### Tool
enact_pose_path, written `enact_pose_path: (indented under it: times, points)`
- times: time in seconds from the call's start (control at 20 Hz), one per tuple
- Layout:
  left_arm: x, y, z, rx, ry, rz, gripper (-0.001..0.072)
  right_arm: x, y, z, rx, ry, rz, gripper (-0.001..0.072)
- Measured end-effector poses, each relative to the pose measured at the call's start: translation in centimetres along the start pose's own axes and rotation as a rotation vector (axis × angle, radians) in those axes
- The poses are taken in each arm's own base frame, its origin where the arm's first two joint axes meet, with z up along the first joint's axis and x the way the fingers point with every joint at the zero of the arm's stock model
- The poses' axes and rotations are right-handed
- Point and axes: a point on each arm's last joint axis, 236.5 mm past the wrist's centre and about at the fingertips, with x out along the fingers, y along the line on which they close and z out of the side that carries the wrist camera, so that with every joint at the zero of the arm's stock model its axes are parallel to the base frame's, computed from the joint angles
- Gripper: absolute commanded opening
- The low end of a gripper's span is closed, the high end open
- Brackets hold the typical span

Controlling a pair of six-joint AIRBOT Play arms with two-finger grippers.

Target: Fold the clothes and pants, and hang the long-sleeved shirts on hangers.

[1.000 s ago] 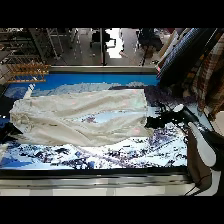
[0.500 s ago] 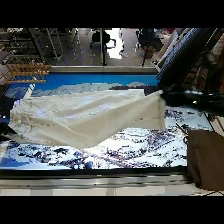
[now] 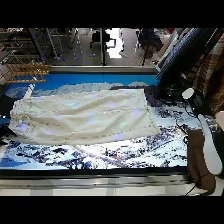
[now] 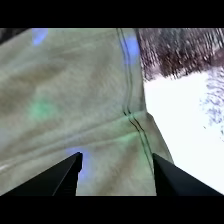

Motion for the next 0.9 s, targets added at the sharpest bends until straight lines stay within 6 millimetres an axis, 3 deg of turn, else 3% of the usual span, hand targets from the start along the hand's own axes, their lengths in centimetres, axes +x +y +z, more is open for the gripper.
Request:
enact_pose_path:
  times: [0.2, 0.4, 0.55, 0.65, 0.7, 0.75, 0.8, 0.85, 0.9]
  points:
    - [0.1, 0.0, 2.9, -0.083, -0.130, -0.013, 0.0641, 0.9, -5.8, -6.8, 0.031, 0.292, -0.033, 0.0503]
    - [1.0, -0.4, 4.7, -0.147, -0.190, -0.057, 0.0641, 0.3, -8.1, -13.2, 0.048, 0.497, -0.023, 0.0518]
    - [2.5, -0.2, 4.3, -0.184, -0.156, -0.077, 0.0640, 1.0, -8.3, -14.4, 0.040, 0.507, -0.009, 0.0484]
    - [3.1, -0.4, 4.2, -0.204, -0.143, -0.093, 0.0619, 1.7, -8.1, -14.6, 0.030, 0.496, -0.003, 0.0424]
    - [3.4, -0.5, 4.1, -0.218, -0.135, -0.104, 0.0472, 2.0, -7.9, -14.9, 0.025, 0.499, 0.000, 0.0352]
    - [3.8, -0.2, 4.1, -0.219, -0.131, -0.095, 0.0264, 2.3, -7.7, -15.1, 0.020, 0.500, 0.003, 0.0258]
    - [4.2, -0.1, 4.1, -0.224, -0.132, -0.096, 0.0122, 2.5, -7.5, -15.4, 0.020, 0.508, 0.006, 0.0283]
    - [4.4, -0.1, 4.1, -0.226, -0.129, -0.095, 0.0105, 2.5, -7.3, -15.6, 0.014, 0.515, 0.010, 0.0450]
    - [4.6, -0.1, 4.0, -0.230, -0.125, -0.096, 0.0100, 2.4, -7.0, -15.8, 0.019, 0.525, 0.021, 0.0514]
